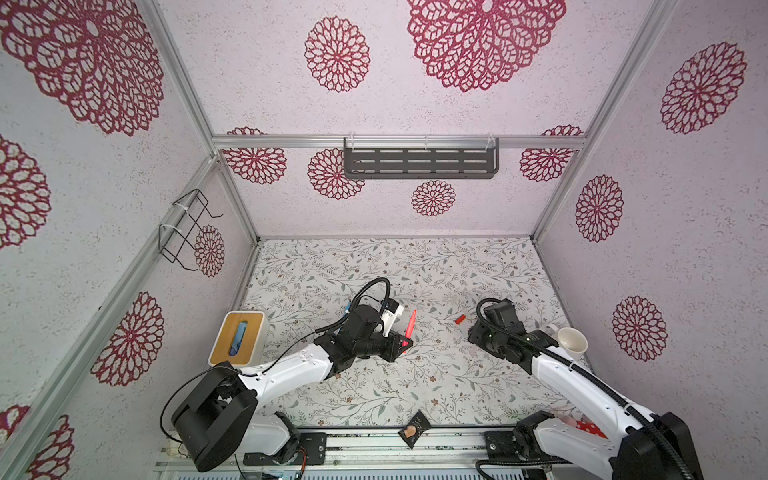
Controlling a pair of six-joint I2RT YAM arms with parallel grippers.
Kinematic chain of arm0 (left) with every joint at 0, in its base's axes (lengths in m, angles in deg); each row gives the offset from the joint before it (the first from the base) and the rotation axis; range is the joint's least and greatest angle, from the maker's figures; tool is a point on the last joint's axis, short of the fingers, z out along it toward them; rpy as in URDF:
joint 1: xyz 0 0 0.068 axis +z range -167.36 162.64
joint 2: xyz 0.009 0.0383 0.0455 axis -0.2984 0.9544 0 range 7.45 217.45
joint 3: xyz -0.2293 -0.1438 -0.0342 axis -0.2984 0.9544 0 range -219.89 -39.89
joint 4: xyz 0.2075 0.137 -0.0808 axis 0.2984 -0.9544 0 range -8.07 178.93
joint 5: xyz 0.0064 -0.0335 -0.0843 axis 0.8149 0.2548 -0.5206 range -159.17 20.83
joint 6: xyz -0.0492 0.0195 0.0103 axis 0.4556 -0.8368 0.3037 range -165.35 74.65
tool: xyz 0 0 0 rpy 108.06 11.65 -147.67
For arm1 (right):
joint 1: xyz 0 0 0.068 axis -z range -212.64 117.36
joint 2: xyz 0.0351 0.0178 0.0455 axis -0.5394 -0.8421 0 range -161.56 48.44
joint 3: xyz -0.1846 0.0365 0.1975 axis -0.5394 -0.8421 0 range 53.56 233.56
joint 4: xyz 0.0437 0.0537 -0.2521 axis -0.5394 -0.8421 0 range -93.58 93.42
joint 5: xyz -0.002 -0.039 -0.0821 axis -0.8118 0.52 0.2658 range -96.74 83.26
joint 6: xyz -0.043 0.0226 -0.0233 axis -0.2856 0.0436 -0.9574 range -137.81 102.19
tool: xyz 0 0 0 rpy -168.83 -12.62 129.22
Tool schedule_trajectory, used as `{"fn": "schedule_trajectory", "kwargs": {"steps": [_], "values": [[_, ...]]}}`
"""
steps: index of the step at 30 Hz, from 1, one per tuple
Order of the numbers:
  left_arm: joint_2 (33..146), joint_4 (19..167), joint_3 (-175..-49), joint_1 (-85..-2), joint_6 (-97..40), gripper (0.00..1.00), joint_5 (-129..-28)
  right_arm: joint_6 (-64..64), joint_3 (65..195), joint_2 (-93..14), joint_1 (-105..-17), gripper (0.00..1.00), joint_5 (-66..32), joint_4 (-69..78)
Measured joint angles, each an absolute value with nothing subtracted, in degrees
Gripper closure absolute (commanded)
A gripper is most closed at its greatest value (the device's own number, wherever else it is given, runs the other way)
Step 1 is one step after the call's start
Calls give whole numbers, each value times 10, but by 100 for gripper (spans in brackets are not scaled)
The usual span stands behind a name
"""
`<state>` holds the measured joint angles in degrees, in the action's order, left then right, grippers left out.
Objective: Insert the pens into the pen caps
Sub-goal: 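Open the right gripper and move it toward the red cap while left holds marker, then lower the right gripper and grasp the translucent pink cap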
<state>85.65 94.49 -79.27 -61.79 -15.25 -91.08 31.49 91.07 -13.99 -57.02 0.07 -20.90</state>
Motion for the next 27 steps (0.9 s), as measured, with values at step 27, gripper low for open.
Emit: {"fn": "schedule_trajectory", "kwargs": {"steps": [27], "values": [[857, 955, -786, -633, -153, 100, -896, 311, 887, -283, -562, 59, 22, -176]]}}
